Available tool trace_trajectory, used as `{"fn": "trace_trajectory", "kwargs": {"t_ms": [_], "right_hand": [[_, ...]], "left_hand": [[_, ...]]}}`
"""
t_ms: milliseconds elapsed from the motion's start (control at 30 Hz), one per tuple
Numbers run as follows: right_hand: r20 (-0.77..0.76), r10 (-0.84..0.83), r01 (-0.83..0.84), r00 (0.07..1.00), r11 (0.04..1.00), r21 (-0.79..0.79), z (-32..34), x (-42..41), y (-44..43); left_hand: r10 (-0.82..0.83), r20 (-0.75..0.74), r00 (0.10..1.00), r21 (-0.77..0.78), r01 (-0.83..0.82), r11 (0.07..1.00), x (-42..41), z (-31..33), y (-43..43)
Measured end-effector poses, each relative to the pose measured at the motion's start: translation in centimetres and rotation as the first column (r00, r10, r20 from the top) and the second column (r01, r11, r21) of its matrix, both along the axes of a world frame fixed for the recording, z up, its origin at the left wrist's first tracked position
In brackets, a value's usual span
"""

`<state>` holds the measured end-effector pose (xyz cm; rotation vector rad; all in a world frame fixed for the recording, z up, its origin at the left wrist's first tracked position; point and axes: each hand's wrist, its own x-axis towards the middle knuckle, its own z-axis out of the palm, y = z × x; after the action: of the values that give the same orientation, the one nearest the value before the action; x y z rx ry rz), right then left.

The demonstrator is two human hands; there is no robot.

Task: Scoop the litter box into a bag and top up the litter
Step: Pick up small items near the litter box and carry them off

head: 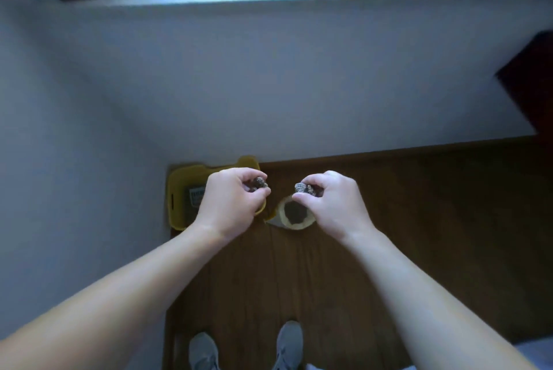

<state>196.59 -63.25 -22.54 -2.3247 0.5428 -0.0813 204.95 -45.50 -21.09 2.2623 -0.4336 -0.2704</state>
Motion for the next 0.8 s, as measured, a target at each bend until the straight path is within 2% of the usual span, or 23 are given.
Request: {"fn": "trace_trajectory", "kwargs": {"t_ms": [167,300,400,567,700,800], "right_hand": [[0.0,-0.03,0.03,1.0,0.999,-0.016,9.3,-3.3,-2.5],[0.035,-0.106,0.106,0.994,0.994,-0.006,15.1,-6.1,-3.7],[0.069,-0.158,0.159,0.985,0.987,-0.022,18.1,-8.1,-4.5],[0.077,-0.261,0.266,0.962,0.961,-0.076,21.1,-11.7,-5.2],[0.087,-0.422,0.43,0.903,0.894,-0.13,22.0,-15.6,-5.0],[0.08,-0.571,0.576,0.817,0.804,-0.15,22.3,-19.1,-4.2]], "left_hand": [[-0.018,0.063,0.998,-0.045,0.021,0.999,-2.6,9.4,-2.9],[-0.148,0.15,0.977,0.007,0.149,0.989,-4.6,14.9,-5.1],[-0.203,0.194,0.96,0.018,0.204,0.979,-5.8,17.7,-6.9],[-0.341,0.138,0.93,0.026,0.341,0.94,-7.7,20.0,-9.5],[-0.511,0.116,0.852,0.037,0.51,0.859,-9.2,20.8,-11.9],[-0.66,0.132,0.74,0.054,0.659,0.75,-10.9,21.3,-13.7]]}}
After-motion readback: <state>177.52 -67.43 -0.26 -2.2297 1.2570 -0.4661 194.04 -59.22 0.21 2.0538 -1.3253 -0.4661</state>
